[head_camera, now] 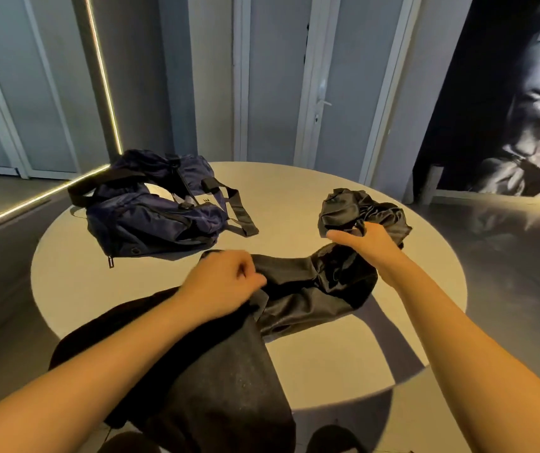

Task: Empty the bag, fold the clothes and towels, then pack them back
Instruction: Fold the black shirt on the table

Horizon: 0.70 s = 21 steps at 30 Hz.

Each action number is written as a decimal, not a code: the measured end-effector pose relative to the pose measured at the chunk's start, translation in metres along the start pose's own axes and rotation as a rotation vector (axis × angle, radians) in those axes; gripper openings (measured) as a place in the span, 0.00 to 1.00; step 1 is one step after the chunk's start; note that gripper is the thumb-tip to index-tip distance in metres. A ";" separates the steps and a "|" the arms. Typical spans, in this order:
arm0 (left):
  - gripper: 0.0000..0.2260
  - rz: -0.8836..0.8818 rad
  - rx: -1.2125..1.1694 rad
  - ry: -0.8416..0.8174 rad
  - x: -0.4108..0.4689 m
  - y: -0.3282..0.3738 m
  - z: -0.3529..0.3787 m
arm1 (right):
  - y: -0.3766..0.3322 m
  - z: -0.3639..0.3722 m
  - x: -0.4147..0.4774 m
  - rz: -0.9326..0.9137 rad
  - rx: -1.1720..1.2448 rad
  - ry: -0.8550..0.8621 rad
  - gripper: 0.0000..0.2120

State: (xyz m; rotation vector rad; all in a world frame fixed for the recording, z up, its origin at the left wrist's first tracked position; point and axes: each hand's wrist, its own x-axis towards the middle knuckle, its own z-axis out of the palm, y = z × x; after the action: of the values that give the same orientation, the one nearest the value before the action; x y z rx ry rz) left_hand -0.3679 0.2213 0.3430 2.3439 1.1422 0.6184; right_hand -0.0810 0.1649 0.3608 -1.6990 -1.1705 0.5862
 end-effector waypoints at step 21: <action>0.21 -0.123 0.327 -0.131 -0.007 -0.061 0.002 | -0.010 0.020 -0.022 0.130 -0.184 -0.418 0.17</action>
State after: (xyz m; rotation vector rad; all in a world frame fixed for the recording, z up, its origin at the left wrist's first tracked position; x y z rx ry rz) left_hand -0.4069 0.2490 0.3050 2.5122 1.4006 0.2434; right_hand -0.1106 0.1550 0.3586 -1.8729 -1.4483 0.9744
